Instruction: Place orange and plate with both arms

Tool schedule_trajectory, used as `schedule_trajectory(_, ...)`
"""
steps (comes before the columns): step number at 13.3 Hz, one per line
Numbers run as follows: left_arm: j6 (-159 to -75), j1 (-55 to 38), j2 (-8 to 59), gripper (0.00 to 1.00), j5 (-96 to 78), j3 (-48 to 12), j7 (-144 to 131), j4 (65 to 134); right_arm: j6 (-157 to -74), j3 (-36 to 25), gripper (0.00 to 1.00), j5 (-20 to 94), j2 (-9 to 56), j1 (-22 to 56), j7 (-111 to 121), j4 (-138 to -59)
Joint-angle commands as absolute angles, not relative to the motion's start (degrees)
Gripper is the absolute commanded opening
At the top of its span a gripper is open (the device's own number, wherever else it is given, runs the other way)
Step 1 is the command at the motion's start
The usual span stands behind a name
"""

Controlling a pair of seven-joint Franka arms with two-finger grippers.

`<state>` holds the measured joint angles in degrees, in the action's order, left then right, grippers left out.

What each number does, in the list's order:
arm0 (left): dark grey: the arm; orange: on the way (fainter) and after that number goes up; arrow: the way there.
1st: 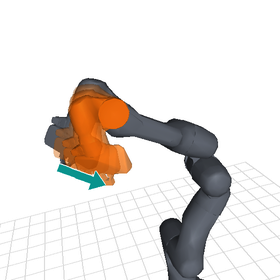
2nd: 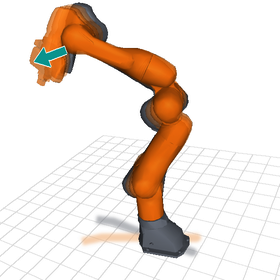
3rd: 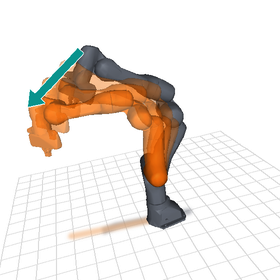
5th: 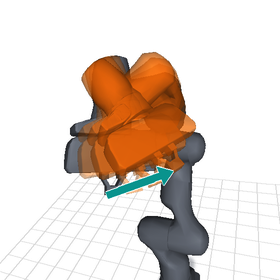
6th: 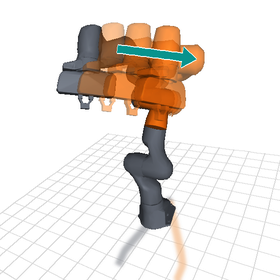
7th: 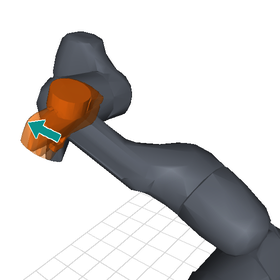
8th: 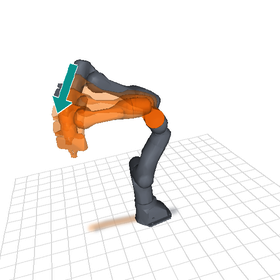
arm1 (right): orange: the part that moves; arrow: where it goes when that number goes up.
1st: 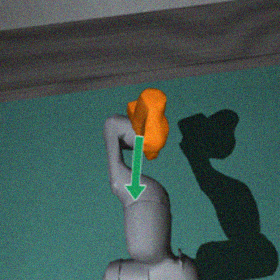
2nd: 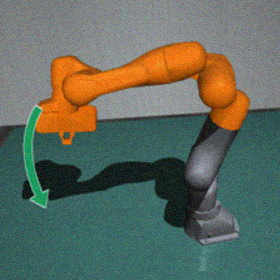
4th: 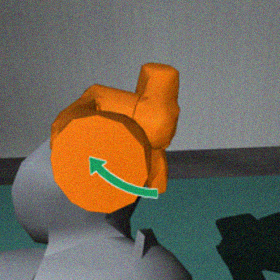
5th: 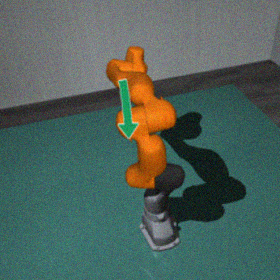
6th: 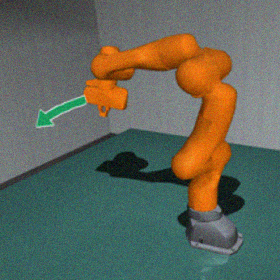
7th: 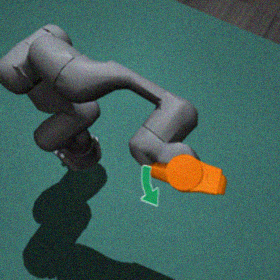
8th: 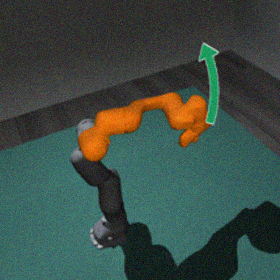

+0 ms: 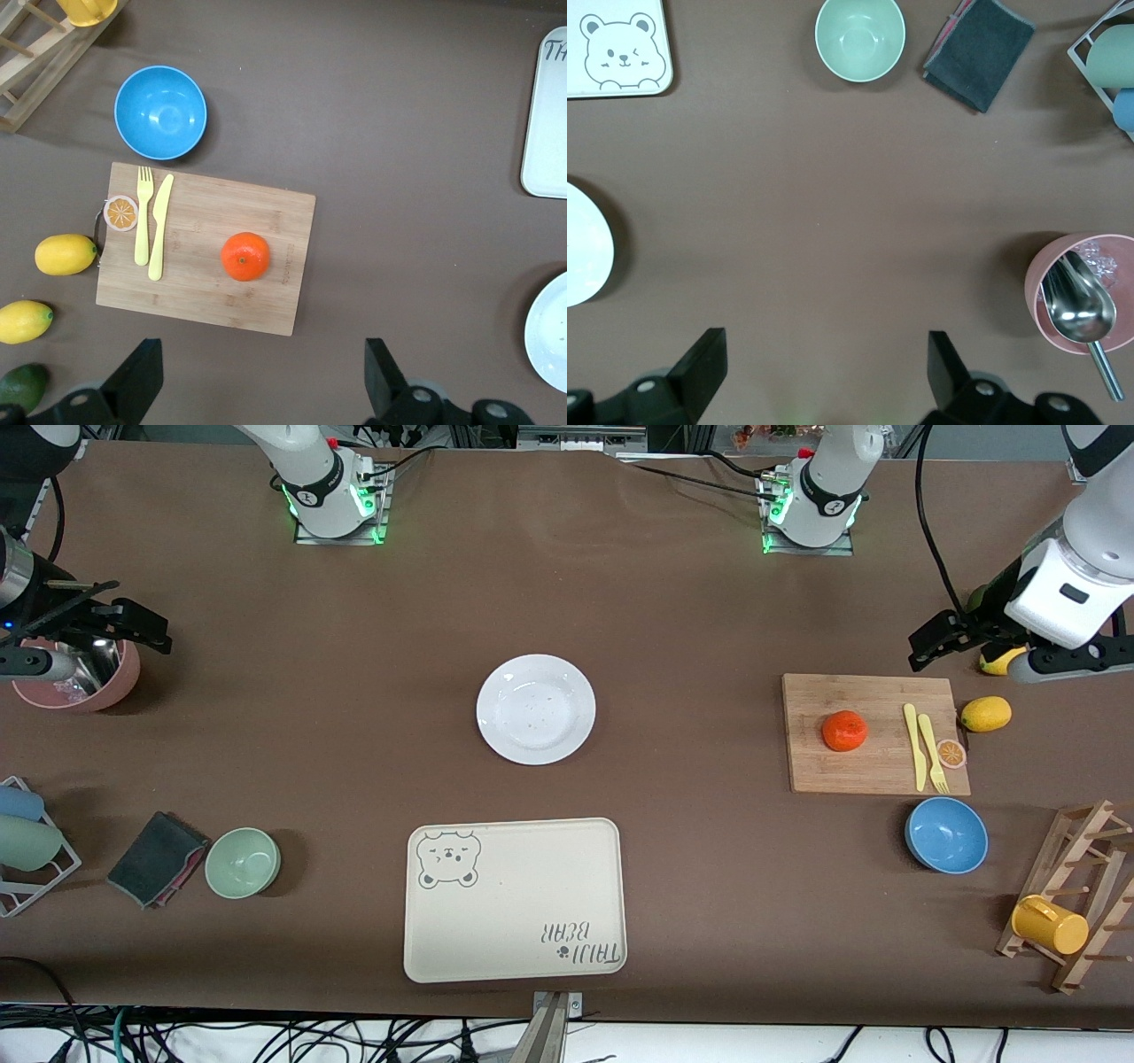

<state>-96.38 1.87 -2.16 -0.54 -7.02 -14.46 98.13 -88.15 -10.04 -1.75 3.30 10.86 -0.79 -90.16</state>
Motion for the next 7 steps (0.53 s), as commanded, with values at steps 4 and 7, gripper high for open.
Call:
schedule_trajectory(4,-96.42,1.58,-2.99,1.00,-1.49,-6.24,-13.45,98.88,-87.71,-9.84,1.00,-1.93,2.81,11.34,-3.34,-90.70)
schedule_trajectory(7,-96.15,1.67,-2.90,1.00,-1.49,-6.24,-13.45,98.53,-87.71,-9.76,1.00,-1.93,2.81,11.34,-3.34,-90.70)
